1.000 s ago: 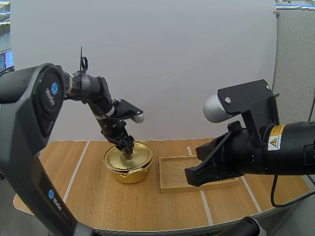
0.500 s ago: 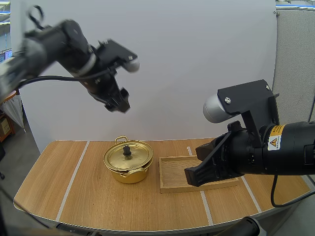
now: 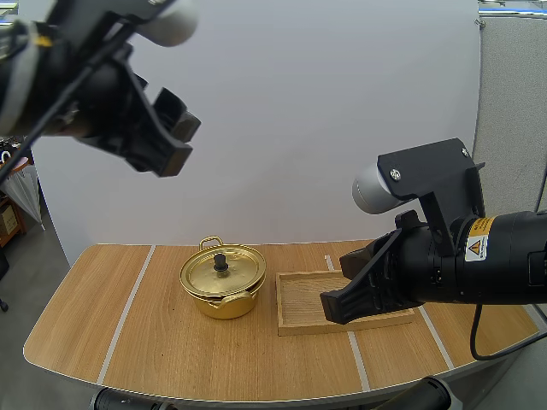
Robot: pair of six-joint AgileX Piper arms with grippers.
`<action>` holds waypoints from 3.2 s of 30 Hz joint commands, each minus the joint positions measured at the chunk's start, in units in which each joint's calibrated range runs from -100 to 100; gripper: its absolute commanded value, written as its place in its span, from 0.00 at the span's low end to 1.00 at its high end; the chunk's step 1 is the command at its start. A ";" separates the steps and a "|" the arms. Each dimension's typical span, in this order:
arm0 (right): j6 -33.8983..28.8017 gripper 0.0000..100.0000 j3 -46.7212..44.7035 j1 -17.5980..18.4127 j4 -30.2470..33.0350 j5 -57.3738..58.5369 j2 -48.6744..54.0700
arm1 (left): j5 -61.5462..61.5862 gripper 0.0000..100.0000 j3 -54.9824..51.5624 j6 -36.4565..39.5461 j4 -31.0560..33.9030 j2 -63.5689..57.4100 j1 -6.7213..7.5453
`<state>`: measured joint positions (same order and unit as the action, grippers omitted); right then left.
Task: Open the pot, put the grape inside, and close it
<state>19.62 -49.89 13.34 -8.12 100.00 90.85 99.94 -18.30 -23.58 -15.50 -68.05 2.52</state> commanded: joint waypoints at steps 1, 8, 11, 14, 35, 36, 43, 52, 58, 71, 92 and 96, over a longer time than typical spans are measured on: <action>0.47 0.00 -0.07 -0.80 -0.20 -0.74 2.38 | 0.06 1.00 -0.18 5.35 -1.04 -10.79 0.14; 0.47 0.00 -0.07 -3.07 -2.23 -1.26 7.68 | 0.06 0.48 -4.08 7.40 -1.04 -20.31 0.14; 0.47 0.00 -0.07 -3.82 -2.35 -1.26 9.15 | 0.06 0.04 -7.24 7.40 -1.04 -23.54 0.14; 0.47 0.00 -0.07 -4.39 -2.35 -1.08 9.15 | 0.06 0.00 -11.86 7.49 -1.04 -26.20 0.00; 2.68 0.00 -17.55 -7.04 -1.68 -42.96 9.15 | -43.97 0.00 -44.54 14.30 -5.57 -31.95 -1.83; 3.14 0.00 -19.63 -7.04 -1.35 -47.18 9.15 | -51.18 0.00 -47.07 14.21 -5.57 -31.95 -1.83; 3.14 0.00 -31.59 -7.04 1.25 -80.30 9.15 | -83.04 0.00 -63.60 14.21 -5.57 -31.95 -1.83; 3.14 0.00 -42.98 -7.04 1.25 -90.95 9.15 | -97.82 0.00 -78.96 14.21 -5.57 -31.95 -1.83; 2.74 0.00 -46.36 -9.56 -0.79 -91.69 9.15 | -99.94 0.00 -81.70 14.21 -5.57 -31.95 -1.83; 2.97 0.00 -50.11 -11.95 -3.64 -84.62 9.15 | -83.69 0.00 -81.70 17.36 -5.48 -31.95 -1.83; 3.09 0.00 -50.11 -13.47 -2.76 -68.30 9.15 | -67.50 0.00 -81.70 31.08 3.53 -31.95 -2.54; 3.09 0.00 -50.11 -13.47 -2.76 -68.30 9.15 | -67.50 0.00 -81.70 31.08 3.53 -31.95 -2.54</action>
<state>22.15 -100.00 0.00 -11.24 31.51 99.63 32.04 -99.91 6.69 -12.53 -99.77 0.15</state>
